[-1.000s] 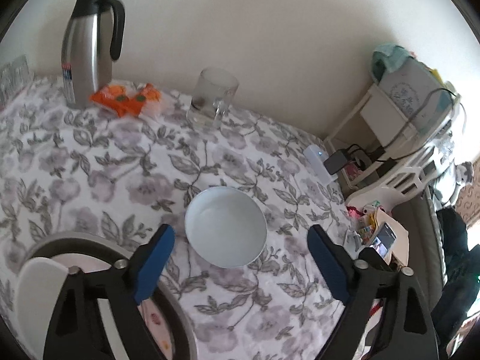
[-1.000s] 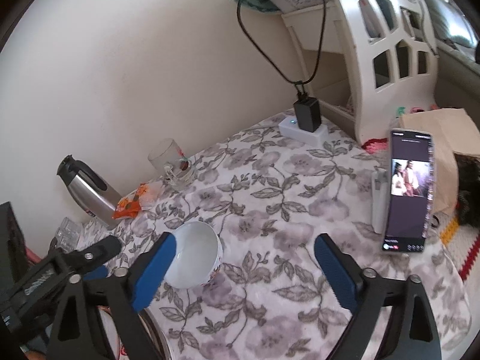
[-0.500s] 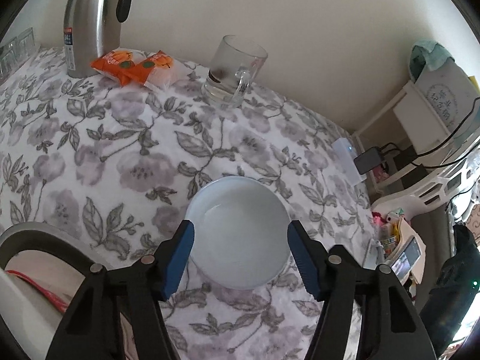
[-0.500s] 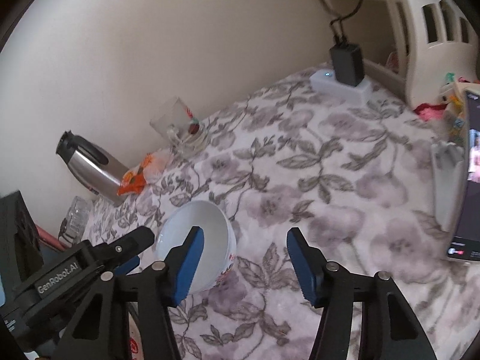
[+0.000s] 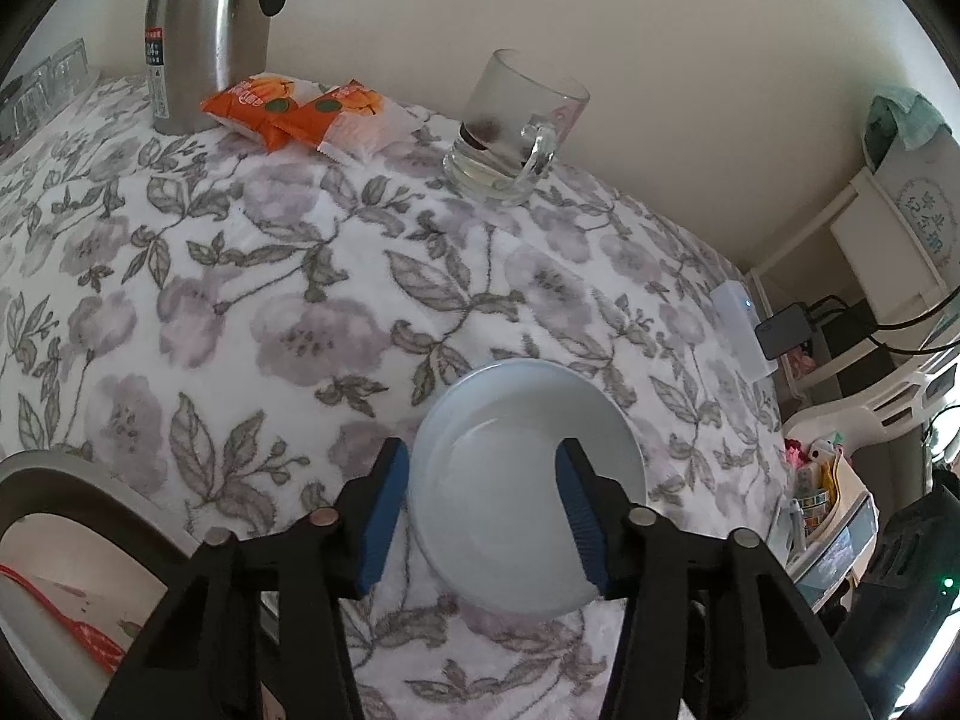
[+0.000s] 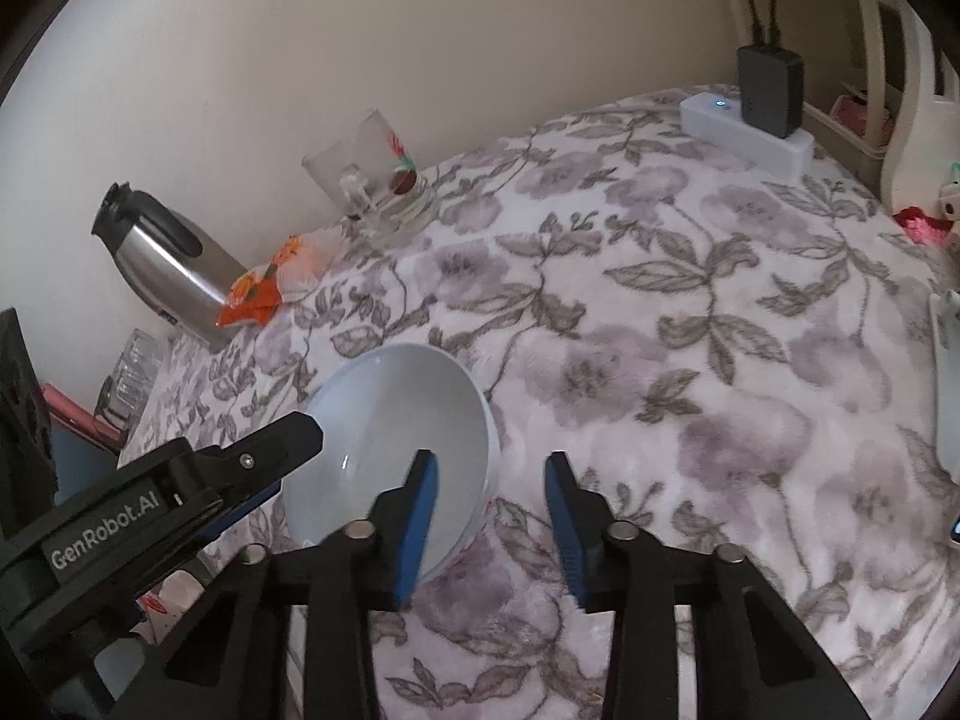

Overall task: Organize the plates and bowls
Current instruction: 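Close both tools on the rim of the round white bowl, then lift the round white bowl with both tools and carry it over the basin, then lower the round white bowl onto the stacked bowls in the basin, then open both tools to release the round bowl and withdraw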

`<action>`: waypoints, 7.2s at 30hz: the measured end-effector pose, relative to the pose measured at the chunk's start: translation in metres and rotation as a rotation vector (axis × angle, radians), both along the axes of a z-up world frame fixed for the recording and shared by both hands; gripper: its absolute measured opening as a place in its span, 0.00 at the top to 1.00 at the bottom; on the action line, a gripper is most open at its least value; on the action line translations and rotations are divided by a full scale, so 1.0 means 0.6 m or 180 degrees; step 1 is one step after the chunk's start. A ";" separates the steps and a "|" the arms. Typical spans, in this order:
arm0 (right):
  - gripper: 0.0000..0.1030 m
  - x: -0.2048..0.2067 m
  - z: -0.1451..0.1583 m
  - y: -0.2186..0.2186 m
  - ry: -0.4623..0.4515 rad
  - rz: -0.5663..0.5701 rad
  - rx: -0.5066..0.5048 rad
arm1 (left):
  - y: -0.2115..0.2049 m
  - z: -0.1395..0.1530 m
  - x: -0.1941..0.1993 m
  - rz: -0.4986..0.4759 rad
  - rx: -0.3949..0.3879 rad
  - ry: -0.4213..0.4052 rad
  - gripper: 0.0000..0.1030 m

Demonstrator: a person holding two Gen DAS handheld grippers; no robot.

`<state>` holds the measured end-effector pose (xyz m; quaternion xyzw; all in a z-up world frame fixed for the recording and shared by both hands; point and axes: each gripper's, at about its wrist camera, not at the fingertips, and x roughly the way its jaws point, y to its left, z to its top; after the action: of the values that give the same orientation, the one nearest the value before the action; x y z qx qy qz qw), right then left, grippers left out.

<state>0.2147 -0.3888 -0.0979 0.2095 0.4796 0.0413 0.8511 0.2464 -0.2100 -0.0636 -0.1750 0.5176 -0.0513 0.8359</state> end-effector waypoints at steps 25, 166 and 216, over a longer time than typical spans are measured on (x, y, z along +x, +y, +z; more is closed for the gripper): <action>0.79 -0.003 -0.045 -0.005 0.0165 -0.0053 0.0145 | -0.002 -0.028 0.004 -0.0016 0.0077 0.0050 0.81; 0.81 -0.188 0.180 0.292 0.0005 0.0457 -0.0458 | 0.363 0.115 -0.246 0.0255 -0.0955 -0.0348 0.85; 0.01 -0.300 0.130 0.266 0.0017 0.0434 -0.0961 | 0.388 0.095 -0.331 0.0127 0.0632 -0.0294 0.10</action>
<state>0.0347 -0.2294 -0.0199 0.0462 0.4957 0.0259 0.8669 0.0478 0.0226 -0.0065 -0.0992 0.4776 0.0089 0.8729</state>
